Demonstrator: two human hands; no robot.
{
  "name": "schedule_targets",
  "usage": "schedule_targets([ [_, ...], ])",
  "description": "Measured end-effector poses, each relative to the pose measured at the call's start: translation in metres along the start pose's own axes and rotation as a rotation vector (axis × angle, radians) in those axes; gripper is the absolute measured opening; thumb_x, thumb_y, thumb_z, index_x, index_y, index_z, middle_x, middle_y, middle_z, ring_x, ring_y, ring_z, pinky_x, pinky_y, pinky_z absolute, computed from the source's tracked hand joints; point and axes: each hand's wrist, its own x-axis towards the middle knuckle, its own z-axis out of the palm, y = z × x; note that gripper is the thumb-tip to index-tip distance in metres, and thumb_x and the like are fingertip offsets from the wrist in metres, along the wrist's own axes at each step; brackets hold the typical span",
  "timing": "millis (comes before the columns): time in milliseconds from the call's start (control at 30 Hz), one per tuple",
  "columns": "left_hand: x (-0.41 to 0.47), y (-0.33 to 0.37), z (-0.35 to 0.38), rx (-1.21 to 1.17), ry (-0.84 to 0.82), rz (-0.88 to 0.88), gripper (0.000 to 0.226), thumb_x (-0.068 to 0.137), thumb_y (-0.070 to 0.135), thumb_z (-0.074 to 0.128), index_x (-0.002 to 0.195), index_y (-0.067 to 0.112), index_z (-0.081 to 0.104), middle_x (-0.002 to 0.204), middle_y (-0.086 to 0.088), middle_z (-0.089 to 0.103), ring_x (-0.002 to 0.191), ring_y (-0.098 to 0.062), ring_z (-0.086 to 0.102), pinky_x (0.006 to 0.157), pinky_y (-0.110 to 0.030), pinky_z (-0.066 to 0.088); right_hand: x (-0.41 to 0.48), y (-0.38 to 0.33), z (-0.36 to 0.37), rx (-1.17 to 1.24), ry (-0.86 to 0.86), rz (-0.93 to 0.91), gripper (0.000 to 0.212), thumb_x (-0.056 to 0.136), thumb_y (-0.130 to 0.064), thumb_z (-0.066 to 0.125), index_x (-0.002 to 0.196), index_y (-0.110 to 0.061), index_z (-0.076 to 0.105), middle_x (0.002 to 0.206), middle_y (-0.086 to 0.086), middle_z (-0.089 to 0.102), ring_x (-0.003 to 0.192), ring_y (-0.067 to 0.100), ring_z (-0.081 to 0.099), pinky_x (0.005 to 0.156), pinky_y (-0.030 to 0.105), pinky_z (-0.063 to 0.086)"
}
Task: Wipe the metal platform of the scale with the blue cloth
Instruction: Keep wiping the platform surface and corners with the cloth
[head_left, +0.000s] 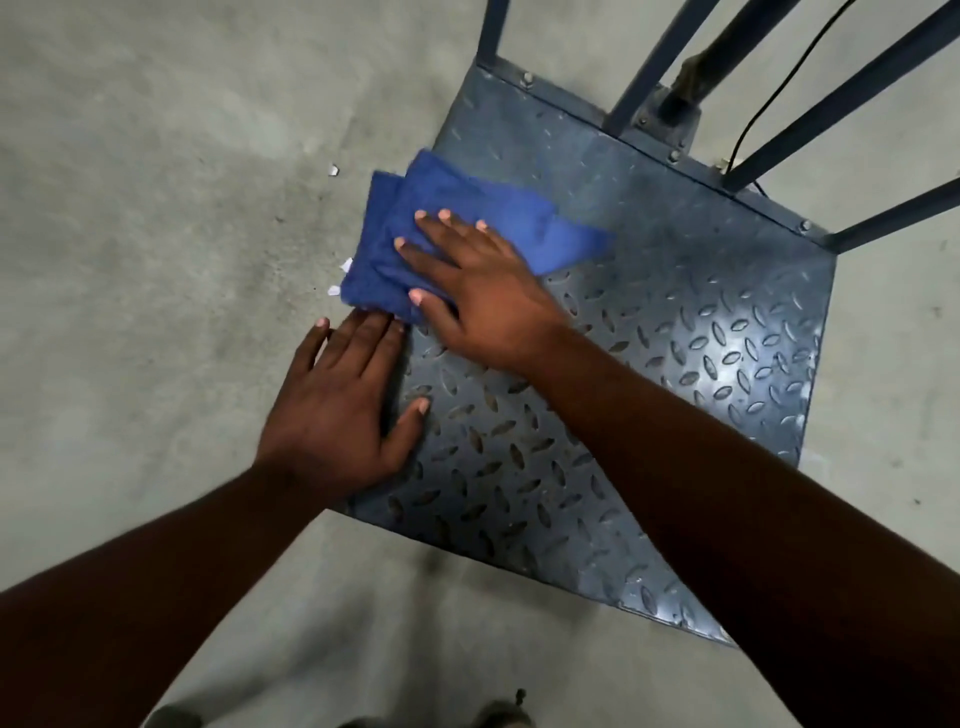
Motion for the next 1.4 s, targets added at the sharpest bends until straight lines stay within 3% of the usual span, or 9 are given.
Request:
schedule_targets([
  [133,-0.001,0.000,-0.001,0.037,-0.028,-0.011,0.086,0.099,0.058,0.046,0.168,0.009,0.034,0.177,-0.012,0.029,0.162,-0.030,0.030,0.131,-0.053,0.024,0.022,0.028,-0.013,-0.042,0.068,0.478,0.061,0.103,-0.058,0.034,0.158,-0.031,0.039,0.168,0.009,0.030,0.156,0.029,0.025,0.127,0.051,0.018],
  [300,0.003,0.000,-0.001,0.030,-0.036,-0.026,0.085,0.100,0.060,0.043,0.167,0.008,0.037,0.172,-0.017,0.037,0.158,-0.035,0.038,0.128,-0.056,0.028,0.035,0.006,-0.003,0.016,-0.053,-0.160,0.054,0.102,-0.049,0.039,0.148,-0.024,0.056,0.160,0.007,0.045,0.150,0.029,0.039,0.124,0.049,0.027],
  [433,0.001,-0.001,0.000,0.032,-0.048,-0.031,0.086,0.101,0.061,0.041,0.170,0.011,0.030,0.178,-0.011,0.026,0.164,-0.030,0.028,0.131,-0.055,0.024,0.047,0.029,-0.015,0.012,0.072,0.461,0.054,0.104,-0.049,0.038,0.154,-0.029,0.046,0.165,0.008,0.035,0.154,0.030,0.028,0.126,0.051,0.020],
  [567,0.002,-0.002,0.001,0.034,-0.054,-0.029,0.084,0.101,0.059,0.043,0.169,0.011,0.032,0.178,-0.012,0.028,0.163,-0.031,0.029,0.131,-0.052,0.023,0.051,0.005,0.000,0.002,-0.074,-0.079,0.049,0.103,-0.047,0.040,0.146,-0.028,0.058,0.160,0.004,0.046,0.150,0.027,0.037,0.124,0.045,0.025],
  [700,0.000,-0.001,0.001,0.046,-0.060,-0.031,0.080,0.105,0.056,0.040,0.171,0.012,0.029,0.178,-0.011,0.026,0.164,-0.029,0.026,0.132,-0.050,0.019,0.084,0.014,-0.020,0.024,0.033,0.299,0.045,0.099,-0.041,0.047,0.134,-0.021,0.068,0.150,0.011,0.055,0.142,0.032,0.046,0.119,0.042,0.030],
  [833,0.001,-0.002,0.002,0.031,-0.060,-0.026,0.078,0.105,0.055,0.041,0.169,0.011,0.031,0.175,-0.014,0.032,0.162,-0.030,0.028,0.130,-0.048,0.019,0.089,-0.033,-0.013,-0.062,-0.406,-0.260,0.037,0.103,-0.036,0.042,0.101,-0.018,0.074,0.107,0.008,0.072,0.112,0.029,0.062,0.112,0.038,0.031],
  [1000,0.001,-0.002,0.001,0.029,-0.070,-0.038,0.080,0.105,0.056,0.042,0.171,0.014,0.029,0.179,-0.008,0.023,0.165,-0.025,0.023,0.132,-0.048,0.017,0.100,0.012,-0.023,0.012,-0.130,0.154,0.039,0.102,-0.043,0.043,0.118,-0.024,0.074,0.138,0.003,0.063,0.146,0.023,0.040,0.123,0.042,0.015],
  [1167,0.002,-0.003,0.001,0.012,-0.068,-0.049,0.079,0.104,0.057,0.043,0.170,0.014,0.032,0.178,-0.008,0.027,0.164,-0.025,0.025,0.131,-0.050,0.019,0.090,-0.019,-0.017,-0.013,-0.372,-0.276,0.028,0.097,-0.035,0.045,0.080,-0.027,0.065,0.088,0.004,0.067,0.103,0.030,0.063,0.113,0.042,0.029],
  [1400,0.003,-0.003,0.000,-0.012,-0.075,-0.056,0.080,0.104,0.057,0.044,0.171,0.015,0.030,0.180,-0.006,0.022,0.166,-0.024,0.021,0.132,-0.050,0.020,0.097,-0.006,-0.011,-0.028,-0.130,0.117,0.050,0.094,-0.038,0.036,0.114,-0.015,0.075,0.136,0.010,0.064,0.148,0.034,0.038,0.124,0.048,0.020],
])
